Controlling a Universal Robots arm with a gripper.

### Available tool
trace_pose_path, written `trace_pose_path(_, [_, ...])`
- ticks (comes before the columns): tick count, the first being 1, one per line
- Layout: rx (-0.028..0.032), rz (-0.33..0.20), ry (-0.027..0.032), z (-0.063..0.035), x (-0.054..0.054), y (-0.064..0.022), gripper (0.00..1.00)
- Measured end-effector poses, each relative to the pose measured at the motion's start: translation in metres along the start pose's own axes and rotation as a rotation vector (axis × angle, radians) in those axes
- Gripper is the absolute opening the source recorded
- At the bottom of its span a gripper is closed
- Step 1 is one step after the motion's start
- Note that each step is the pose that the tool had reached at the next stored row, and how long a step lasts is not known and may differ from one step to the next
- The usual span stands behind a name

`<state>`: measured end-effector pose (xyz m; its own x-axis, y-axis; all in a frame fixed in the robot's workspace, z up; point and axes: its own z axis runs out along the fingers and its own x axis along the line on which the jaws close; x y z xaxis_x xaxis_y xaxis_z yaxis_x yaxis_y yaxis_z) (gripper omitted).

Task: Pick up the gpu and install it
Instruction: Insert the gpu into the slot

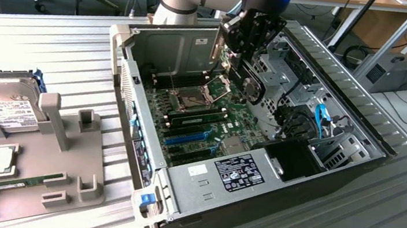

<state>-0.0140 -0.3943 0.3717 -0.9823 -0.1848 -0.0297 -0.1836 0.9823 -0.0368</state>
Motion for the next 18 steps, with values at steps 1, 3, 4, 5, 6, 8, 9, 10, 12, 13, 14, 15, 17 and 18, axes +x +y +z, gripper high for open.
trace_pose_path(1, [-0.0001,-0.003,-0.0001,0.0,-0.0001,0.0,0.26])
trace_pose_path(3, [-0.0002,-0.007,-0.0002,0.0,-0.0003,-0.0001,0.26])
trace_pose_path(4, [-0.0003,-0.009,-0.0003,0.0,-0.0004,-0.0001,0.26])
trace_pose_path(5, [-0.0003,-0.011,-0.0004,0.0,-0.0006,-0.0001,0.26])
trace_pose_path(6, [-0.0004,-0.013,-0.0005,0.0001,-0.0007,-0.0001,0.26])
trace_pose_path(8, [-0.0005,-0.016,-0.0006,0.0001,-0.0008,-0.0001,0.26])
trace_pose_path(9, [-0.0005,-0.018,-0.0006,0.0001,-0.0008,-0.0002,0.26])
trace_pose_path(10, [-0.0006,-0.021,-0.0008,0.0001,-0.0009,-0.0002,0.26])
trace_pose_path(12, [-0.0008,-0.031,-0.001,0.0002,-0.0013,-0.0003,0.26])
trace_pose_path(13, [-0.0013,-0.042,-0.0016,0.0004,-0.0016,-0.0003,0.26])
trace_pose_path(14, [-0.0016,-0.05,-0.0019,0.0004,-0.002,-0.0004,0.26])
trace_pose_path(15, [-0.0017,-0.054,-0.002,0.0004,-0.0021,-0.0004,0.26])
trace_pose_path(17, [-0.0018,-0.06,-0.0022,0.0004,-0.0021,-0.0004,0.26])
trace_pose_path(18, [-0.0018,-0.062,-0.0023,0.0005,-0.0021,-0.0004,0.26])
